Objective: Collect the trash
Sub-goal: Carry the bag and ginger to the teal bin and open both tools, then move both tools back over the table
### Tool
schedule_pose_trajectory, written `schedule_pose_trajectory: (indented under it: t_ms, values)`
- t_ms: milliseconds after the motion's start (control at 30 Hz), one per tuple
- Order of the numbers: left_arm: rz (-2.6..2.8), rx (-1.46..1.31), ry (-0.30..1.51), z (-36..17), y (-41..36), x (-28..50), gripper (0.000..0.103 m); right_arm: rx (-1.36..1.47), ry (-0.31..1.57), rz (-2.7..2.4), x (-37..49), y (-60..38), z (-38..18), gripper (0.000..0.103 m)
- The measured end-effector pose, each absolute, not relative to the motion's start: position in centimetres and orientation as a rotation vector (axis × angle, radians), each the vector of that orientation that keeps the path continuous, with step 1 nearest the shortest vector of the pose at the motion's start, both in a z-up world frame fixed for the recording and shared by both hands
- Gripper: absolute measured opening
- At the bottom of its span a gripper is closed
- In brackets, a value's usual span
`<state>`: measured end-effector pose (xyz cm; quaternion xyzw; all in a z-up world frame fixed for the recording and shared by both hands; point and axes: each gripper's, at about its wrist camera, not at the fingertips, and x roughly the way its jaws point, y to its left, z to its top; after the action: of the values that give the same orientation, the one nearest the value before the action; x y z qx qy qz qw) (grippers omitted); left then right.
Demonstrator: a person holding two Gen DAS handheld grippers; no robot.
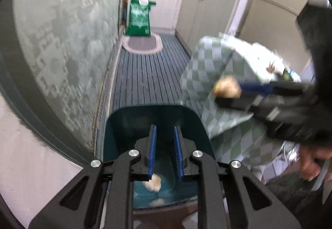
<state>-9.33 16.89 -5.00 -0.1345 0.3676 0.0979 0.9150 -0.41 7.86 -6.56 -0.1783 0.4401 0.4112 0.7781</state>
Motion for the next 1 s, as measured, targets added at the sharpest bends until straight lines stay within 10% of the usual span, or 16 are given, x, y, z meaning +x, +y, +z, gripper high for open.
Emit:
schedule_pose_trajectory:
  t_ms: [1000]
  values:
    - [0.19, -0.317, 0.564, -1.5, 17.3, -11.2, 0.032, -0.417, 1.005, 0.91, -0.7, 8.4, -8.3, 0.049]
